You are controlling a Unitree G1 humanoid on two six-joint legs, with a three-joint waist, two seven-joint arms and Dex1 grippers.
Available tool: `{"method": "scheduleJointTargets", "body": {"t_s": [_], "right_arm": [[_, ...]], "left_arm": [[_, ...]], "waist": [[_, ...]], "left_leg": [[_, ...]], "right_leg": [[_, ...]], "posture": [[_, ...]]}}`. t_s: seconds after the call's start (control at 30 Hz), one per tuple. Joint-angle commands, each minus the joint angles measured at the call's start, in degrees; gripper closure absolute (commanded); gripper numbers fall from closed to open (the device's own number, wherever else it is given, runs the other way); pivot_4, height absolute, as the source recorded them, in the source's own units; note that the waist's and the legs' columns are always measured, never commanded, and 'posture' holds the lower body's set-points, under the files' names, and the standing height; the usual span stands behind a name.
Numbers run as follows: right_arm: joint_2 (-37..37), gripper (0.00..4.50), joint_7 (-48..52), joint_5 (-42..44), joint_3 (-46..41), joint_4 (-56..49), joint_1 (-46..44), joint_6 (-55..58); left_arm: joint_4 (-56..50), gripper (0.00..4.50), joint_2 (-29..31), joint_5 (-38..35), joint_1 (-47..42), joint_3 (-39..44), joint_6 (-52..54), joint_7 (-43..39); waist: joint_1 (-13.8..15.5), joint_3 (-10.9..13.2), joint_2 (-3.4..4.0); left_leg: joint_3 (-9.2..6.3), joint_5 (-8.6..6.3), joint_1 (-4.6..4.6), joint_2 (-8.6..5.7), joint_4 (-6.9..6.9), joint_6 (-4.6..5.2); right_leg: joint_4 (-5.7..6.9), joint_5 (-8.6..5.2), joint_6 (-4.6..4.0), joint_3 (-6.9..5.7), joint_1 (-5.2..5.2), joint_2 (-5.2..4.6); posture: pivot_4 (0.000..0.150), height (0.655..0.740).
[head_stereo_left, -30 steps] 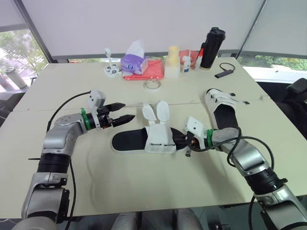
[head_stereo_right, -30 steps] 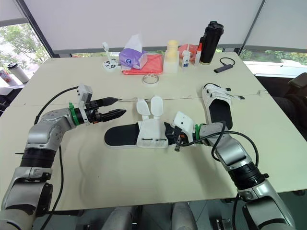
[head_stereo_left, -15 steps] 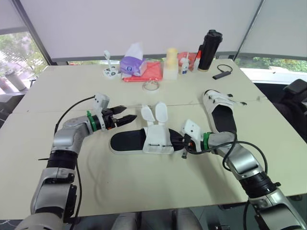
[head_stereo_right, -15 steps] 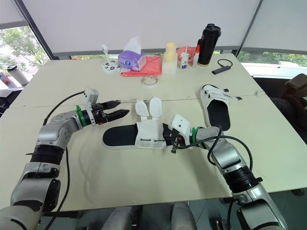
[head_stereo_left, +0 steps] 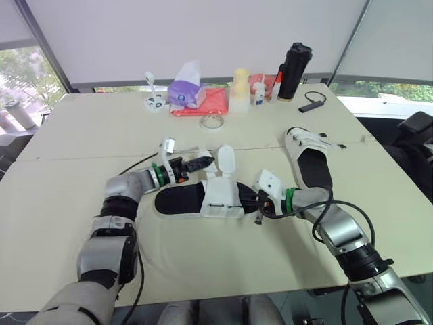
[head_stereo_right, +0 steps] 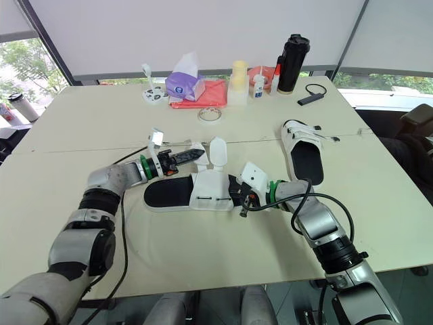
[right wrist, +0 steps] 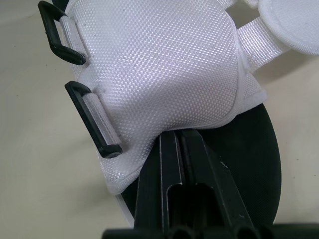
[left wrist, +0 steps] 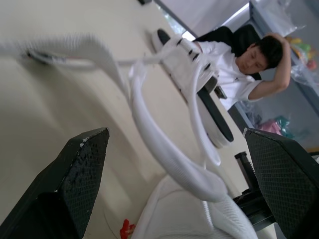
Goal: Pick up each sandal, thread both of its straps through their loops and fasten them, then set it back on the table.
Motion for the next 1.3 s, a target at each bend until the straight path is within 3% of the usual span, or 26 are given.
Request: {"method": "scheduleJointTargets", "body": {"t_s": [0.03, 0.33, 0.6, 1.3], "right_arm": [[0.31, 4.45, -0.06, -1.66, 2.77, 1.36, 0.99, 2.13], [0.49, 4.45, -0.64, -1.75, 2.83, 0.59, 1.37, 2.26], [0.45, 4.45, -0.91, -1.66, 2.64, 0.19, 1.36, 2.59], [0.49, 4.45, -0.88, -1.73, 2.67, 0.22, 0.92, 2.44]], "left_arm": [[1.38, 0.0, -0.65, 0.04, -2.8, 1.88, -1.29, 1.56], [8.65, 0.0, -4.12, -7.53, -10.2, 13.99, -0.55, 7.0], [10.12, 0.0, -4.87, -10.29, -13.17, 19.09, -0.3, 9.51], [8.16, 0.0, -3.28, -10.02, -16.01, 18.37, -0.45, 7.65]], "waist": [[0.02, 0.0, 0.0], [0.05, 0.01, -0.02], [0.0, 0.01, -0.02], [0.01, 0.02, -0.03]], "left_leg": [[-0.01, 0.0, 0.0, 0.0, 0.0, 0.0], [-0.02, -0.01, -0.01, 0.0, -0.01, -0.01], [0.04, -0.01, -0.01, 0.0, -0.04, -0.01], [0.08, -0.01, -0.02, 0.0, -0.08, -0.02]], "right_leg": [[0.0, 0.0, 0.0, 0.0, 0.0, 0.0], [-0.02, -0.01, 0.01, -0.01, 0.0, 0.0], [-0.04, -0.01, 0.02, -0.01, -0.01, 0.0], [-0.06, -0.01, 0.03, -0.01, -0.02, 0.0]], "posture": [[0.15, 0.7296], [0.15, 0.7296], [0.15, 0.7296], [0.15, 0.7296]]}}
